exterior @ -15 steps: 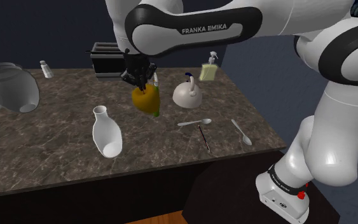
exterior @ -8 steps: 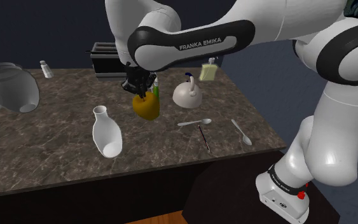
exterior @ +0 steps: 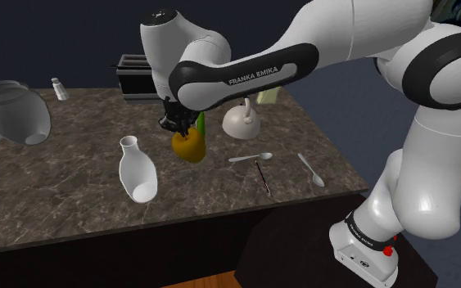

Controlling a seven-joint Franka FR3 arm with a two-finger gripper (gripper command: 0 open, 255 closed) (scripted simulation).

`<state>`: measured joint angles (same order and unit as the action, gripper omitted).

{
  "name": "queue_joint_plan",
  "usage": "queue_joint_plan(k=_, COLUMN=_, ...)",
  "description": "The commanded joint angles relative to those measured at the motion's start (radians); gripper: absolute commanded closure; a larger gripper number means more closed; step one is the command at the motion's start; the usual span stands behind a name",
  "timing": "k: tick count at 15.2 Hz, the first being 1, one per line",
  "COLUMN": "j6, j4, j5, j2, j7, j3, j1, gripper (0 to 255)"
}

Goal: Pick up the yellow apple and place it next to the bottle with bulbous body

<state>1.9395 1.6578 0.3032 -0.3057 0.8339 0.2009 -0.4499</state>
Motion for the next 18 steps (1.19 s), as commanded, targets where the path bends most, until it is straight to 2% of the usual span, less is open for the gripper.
queue_joint_plan(k=1, j6=0.022, j4=0.016, j5=0.004, j2=-0.006, j7=0.007, j3=-0.001, j1=0.000, gripper=255)
queue_joint_plan(k=14, j6=0.170, j4=0.107, j5=0.038, j2=-0.070, j7=0.054, j3=-0.012, j1=-0.002, gripper=255)
queue_joint_plan(k=18, j6=0.170, j4=0.107, j5=0.038, j2=-0.070, j7=0.054, j3=-0.012, j1=-0.002, gripper=255)
